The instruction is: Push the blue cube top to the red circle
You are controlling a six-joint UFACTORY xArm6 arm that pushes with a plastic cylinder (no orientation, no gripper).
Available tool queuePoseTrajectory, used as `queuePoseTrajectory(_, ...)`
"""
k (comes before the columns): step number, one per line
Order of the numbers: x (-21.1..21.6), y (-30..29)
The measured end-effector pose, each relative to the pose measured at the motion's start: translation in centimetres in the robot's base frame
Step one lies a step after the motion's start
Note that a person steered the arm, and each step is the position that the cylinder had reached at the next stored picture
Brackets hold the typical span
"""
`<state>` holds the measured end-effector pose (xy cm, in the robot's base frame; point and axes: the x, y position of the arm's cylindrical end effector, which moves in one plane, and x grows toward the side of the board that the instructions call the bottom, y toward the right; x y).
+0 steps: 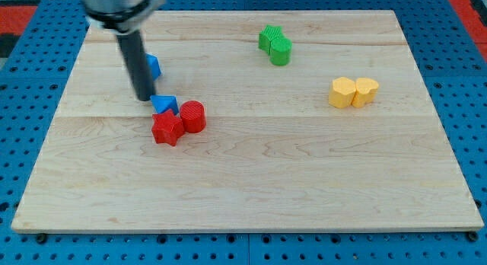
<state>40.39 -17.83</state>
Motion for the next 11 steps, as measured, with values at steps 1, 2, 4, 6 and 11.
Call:
queuePoseTrajectory(1, -2.0, -3.3)
queuePoseTrajectory(2, -6.1, -2.5)
queuePoseTrajectory(4, -7.7, 3.1)
queuePoseTrajectory(6, -7.6, 6.0)
queuePoseTrajectory(11, -5.7, 10.6)
